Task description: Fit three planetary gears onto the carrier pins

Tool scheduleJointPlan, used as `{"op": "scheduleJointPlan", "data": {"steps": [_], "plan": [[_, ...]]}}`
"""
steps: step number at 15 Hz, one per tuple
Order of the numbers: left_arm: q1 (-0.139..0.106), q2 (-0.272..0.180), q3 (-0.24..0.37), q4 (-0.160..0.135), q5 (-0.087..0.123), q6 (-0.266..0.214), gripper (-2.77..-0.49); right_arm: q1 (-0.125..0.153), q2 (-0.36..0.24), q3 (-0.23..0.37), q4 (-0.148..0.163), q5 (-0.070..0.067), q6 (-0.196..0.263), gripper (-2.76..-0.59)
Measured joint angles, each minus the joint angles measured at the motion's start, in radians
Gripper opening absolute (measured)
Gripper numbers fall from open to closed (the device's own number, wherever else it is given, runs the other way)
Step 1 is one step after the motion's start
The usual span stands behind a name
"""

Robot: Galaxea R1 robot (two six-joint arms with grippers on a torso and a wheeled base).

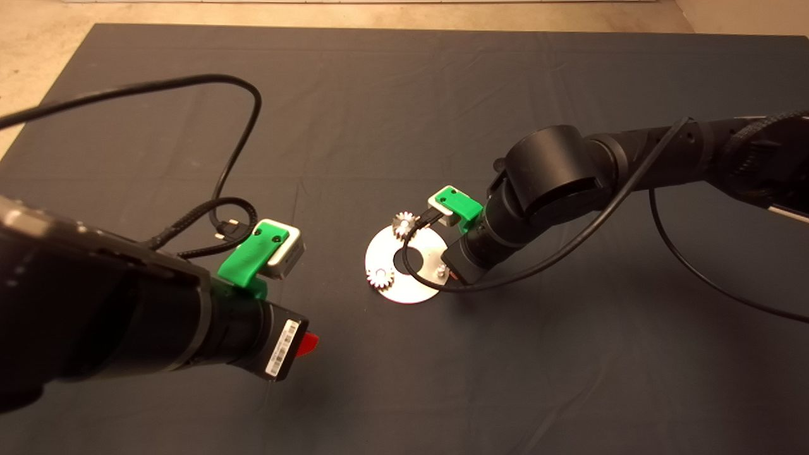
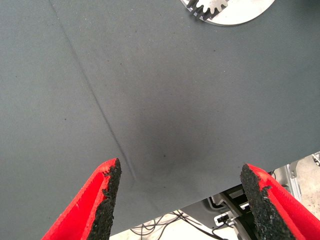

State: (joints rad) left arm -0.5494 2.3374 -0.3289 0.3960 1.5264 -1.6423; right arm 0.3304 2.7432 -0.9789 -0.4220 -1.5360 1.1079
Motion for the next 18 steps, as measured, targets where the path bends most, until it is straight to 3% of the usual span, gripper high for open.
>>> {"op": "scheduleJointPlan", "data": {"steps": [13, 18], "plan": [[0.0, 0.0, 0.0, 0.0, 0.0, 0.0, -1.62, -0.001, 0.012, -0.001, 0.0, -0.001, 0.0, -2.55], [0.0, 0.0, 0.0, 0.0, 0.0, 0.0, -1.62, -0.023, 0.028, -0.015, -0.001, 0.001, -0.001, -2.55]]}}
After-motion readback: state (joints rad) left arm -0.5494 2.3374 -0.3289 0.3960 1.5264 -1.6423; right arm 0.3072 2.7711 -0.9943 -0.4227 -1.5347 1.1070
